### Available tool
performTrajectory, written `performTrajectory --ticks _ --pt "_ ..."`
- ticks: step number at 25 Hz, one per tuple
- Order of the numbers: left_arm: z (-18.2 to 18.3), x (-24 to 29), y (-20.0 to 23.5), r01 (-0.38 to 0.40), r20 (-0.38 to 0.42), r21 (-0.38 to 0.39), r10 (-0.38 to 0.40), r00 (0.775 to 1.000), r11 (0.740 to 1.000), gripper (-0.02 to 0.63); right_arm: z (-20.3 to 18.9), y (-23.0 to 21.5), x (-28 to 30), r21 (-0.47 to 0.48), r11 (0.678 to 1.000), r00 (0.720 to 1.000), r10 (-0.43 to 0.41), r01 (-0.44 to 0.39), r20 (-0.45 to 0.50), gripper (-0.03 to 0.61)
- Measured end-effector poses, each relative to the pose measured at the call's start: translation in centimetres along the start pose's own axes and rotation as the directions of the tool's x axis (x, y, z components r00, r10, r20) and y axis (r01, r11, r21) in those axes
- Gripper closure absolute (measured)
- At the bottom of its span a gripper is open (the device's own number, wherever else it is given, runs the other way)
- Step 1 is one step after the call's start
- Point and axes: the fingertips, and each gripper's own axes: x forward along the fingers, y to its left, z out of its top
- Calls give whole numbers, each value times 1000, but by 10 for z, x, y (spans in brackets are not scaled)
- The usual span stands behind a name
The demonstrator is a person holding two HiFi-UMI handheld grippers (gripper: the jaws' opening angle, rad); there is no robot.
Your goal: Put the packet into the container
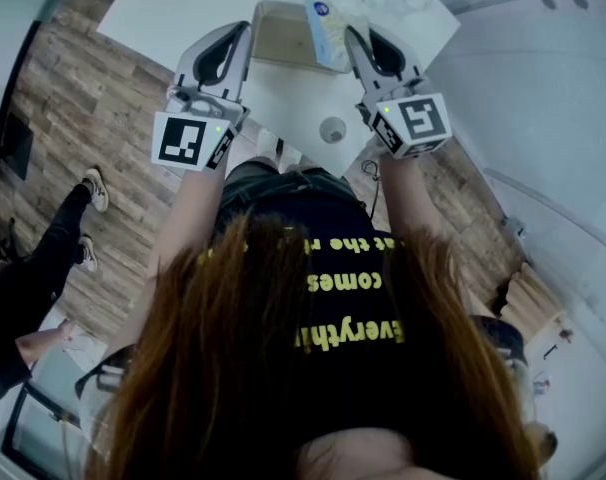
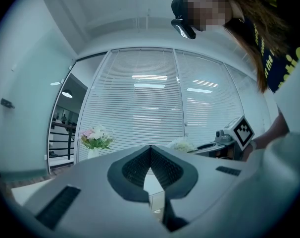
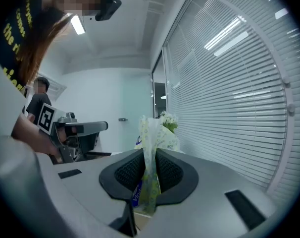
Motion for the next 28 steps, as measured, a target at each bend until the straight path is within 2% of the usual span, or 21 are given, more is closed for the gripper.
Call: performTrajectory --ticks 5,12,16,18,22,26,28 --pt "-3 -6 9 -5 2 -8 5 1000 1000 614 -31 -5 27 11 999 993 37 -36 -112 512" --pt "-2 -10 18 -19 -4 -9 19 1000 1000 614 -58 -6 50 -30 994 969 97 -107 -227 512" --pt "-3 -14 18 -21 1 -14 21 1000 1000 614 -67 0 58 -88 977 950 165 -194 -264 512" --pt "-3 -17 20 -23 -4 -13 23 1000 1000 614 -68 10 61 -167 942 929 236 -291 -287 512" --pt "-1 -20 27 -45 -16 -8 44 999 999 614 -76 27 66 -333 812 858 354 -479 -373 512" --pt "-1 -26 28 -44 -2 -6 44 999 999 614 -86 38 64 -373 700 779 438 -609 -449 512" --pt "-1 -29 28 -52 -3 -6 52 999 999 614 -89 42 63 -377 662 748 461 -648 -477 512"
